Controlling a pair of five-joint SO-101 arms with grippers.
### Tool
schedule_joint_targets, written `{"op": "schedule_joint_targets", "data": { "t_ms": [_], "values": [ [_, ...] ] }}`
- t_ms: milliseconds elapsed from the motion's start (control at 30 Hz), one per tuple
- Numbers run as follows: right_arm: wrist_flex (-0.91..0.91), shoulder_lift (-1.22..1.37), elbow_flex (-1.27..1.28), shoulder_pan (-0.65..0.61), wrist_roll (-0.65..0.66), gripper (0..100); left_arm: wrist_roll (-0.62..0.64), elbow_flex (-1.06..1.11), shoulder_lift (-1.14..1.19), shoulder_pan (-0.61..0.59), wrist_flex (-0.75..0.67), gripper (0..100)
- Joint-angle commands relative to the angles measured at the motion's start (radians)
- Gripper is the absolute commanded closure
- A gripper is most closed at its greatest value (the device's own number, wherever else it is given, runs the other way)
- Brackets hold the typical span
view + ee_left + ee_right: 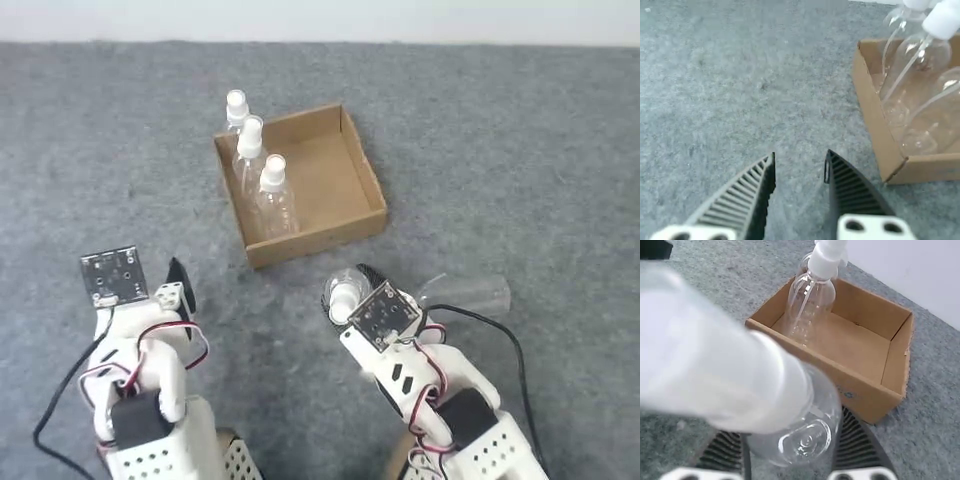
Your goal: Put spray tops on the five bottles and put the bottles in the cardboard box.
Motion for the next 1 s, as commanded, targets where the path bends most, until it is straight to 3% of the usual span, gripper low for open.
{"op": "schedule_joint_targets", "data": {
  "t_ms": [0,533,967],
  "values": [
    [0.025,-0.022,-0.066,0.013,0.005,99.2,0.005,0.002,-0.017,0.003,-0.003,85],
    [0.084,0.03,-0.413,0.033,0.006,99.3,0.003,0.021,-0.017,-0.003,-0.003,85],
    [-0.171,0.664,-0.783,0.133,0.005,99.3,0.003,0.025,-0.02,-0.005,-0.003,85]
  ]
}}
